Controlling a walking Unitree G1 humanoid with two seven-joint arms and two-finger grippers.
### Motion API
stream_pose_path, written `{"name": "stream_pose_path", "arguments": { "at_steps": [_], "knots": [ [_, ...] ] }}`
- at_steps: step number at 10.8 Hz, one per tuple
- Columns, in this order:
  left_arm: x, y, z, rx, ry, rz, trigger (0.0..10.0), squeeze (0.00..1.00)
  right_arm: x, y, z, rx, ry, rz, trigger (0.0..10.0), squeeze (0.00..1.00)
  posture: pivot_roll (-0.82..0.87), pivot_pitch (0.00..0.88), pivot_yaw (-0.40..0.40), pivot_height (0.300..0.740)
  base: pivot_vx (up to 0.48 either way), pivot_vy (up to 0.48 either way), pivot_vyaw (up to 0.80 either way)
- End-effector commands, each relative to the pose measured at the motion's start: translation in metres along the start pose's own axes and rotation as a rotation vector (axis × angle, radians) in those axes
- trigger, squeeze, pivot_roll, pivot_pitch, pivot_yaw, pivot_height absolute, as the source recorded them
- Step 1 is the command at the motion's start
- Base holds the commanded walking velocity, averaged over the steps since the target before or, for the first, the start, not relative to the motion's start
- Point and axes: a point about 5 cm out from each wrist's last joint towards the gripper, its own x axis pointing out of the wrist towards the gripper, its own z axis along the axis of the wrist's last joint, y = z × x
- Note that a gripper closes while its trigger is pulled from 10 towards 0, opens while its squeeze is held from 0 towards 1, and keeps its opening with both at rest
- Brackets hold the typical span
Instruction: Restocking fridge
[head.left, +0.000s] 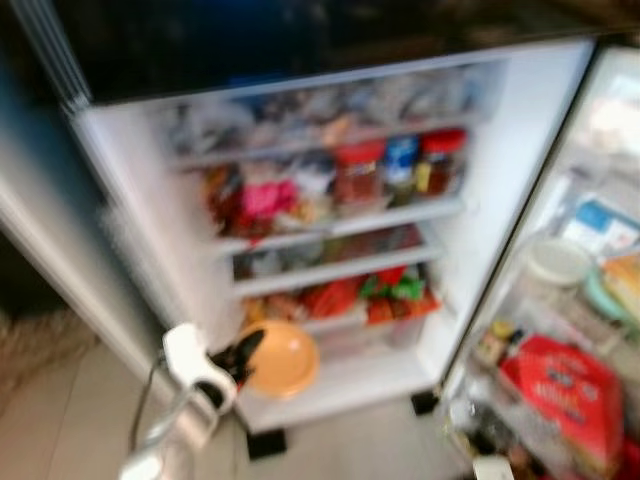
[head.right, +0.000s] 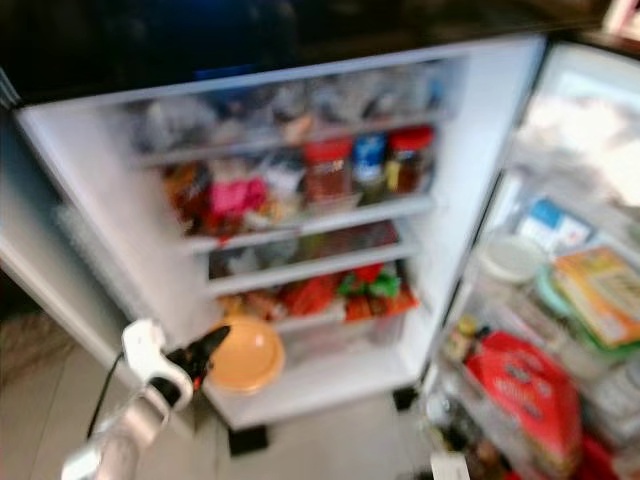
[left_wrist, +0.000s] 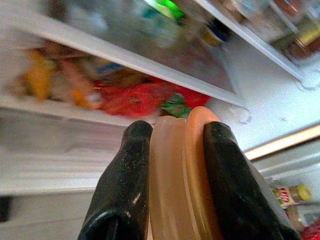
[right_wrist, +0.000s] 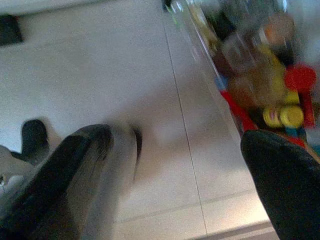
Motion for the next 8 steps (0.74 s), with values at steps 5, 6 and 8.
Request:
{"name": "stream_pose_path", "arguments": {
  "at_steps": [5, 6, 8],
  "knots": [
    [-0.0026, -0.0007, -0.0052, -0.02, 0.029, -0.006, 10.0, 0.0, -0.0004, -0.0052, -0.0011, -0.039, 0.009, 0.007, 10.0, 0.0, -0.03, 0.0, 0.044, 0.74, 0.195, 0.0, 0.0],
    [-0.0032, -0.0007, -0.0054, -0.03, 0.025, -0.004, 10.0, 0.0, -0.0004, -0.0059, -0.001, -0.052, 0.01, 0.003, 10.0, 0.0, -0.03, 0.0, 0.042, 0.74, 0.0, 0.0, 0.0],
    [-0.0029, -0.001, -0.0054, -0.033, 0.027, -0.007, 10.0, 0.0, -0.0004, -0.0064, -0.0002, -0.065, 0.007, 0.001, 10.0, 0.0, -0.03, 0.0, 0.042, 0.74, 0.0, 0.0, 0.0]
  ]
}}
